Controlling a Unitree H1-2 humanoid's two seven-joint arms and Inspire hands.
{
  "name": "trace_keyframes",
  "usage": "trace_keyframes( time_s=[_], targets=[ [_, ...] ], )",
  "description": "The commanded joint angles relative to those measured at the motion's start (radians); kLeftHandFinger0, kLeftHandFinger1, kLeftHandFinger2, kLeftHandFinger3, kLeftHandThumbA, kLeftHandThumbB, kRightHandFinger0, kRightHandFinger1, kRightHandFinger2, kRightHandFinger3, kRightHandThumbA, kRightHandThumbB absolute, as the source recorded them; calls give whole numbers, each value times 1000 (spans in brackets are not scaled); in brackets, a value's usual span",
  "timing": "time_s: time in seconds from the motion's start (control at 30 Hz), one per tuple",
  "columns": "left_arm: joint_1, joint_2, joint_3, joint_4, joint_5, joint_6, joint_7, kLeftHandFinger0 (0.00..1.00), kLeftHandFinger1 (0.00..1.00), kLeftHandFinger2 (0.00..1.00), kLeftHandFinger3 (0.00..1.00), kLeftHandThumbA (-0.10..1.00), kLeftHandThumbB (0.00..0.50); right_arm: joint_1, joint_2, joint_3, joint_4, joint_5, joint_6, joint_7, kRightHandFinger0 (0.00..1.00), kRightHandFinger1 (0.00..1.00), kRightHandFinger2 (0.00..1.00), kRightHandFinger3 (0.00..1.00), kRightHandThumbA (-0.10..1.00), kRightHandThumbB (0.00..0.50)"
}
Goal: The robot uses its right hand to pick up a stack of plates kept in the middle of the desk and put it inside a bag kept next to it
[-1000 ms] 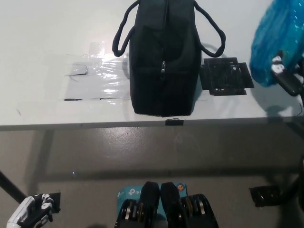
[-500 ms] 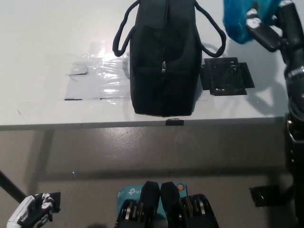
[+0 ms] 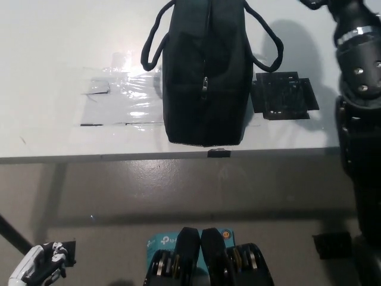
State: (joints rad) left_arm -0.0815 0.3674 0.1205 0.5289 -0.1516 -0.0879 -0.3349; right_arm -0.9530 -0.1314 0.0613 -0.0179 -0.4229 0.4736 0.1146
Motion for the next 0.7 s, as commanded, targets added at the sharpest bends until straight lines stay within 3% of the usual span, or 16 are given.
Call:
trace_keyframes(
  time_s=[0.0,0.17,0.27,0.47,0.6,0.67],
  targets=[
    [0,11,-6,-22,2,-17,-6,12,209,354,333,376,500,-93,4,20,-2,-30,-22,-45,0,0,168,6,-100,296],
    [-14,14,-9,1,-5,-27,-19,0,197,342,322,384,500,-158,31,10,29,-77,-4,-45,0,0,159,0,-100,289],
    [-14,16,-14,11,-2,-42,-23,0,214,366,343,398,500,-178,54,0,35,-65,-4,-53,0,0,85,4,-100,278],
    [-9,17,-14,11,-6,-32,-22,0,200,332,332,395,500,-158,108,-10,45,-44,-9,-99,0,0,18,0,-100,311],
    [-6,15,-14,7,-4,-30,-17,8,216,331,322,391,500,-158,130,-20,73,-39,-11,-125,0,0,23,4,-100,325],
    [-5,14,-13,4,-5,-33,-17,11,211,334,318,379,500,-161,150,-37,98,-33,-13,-157,0,0,33,0,-100,309]
  ],
)
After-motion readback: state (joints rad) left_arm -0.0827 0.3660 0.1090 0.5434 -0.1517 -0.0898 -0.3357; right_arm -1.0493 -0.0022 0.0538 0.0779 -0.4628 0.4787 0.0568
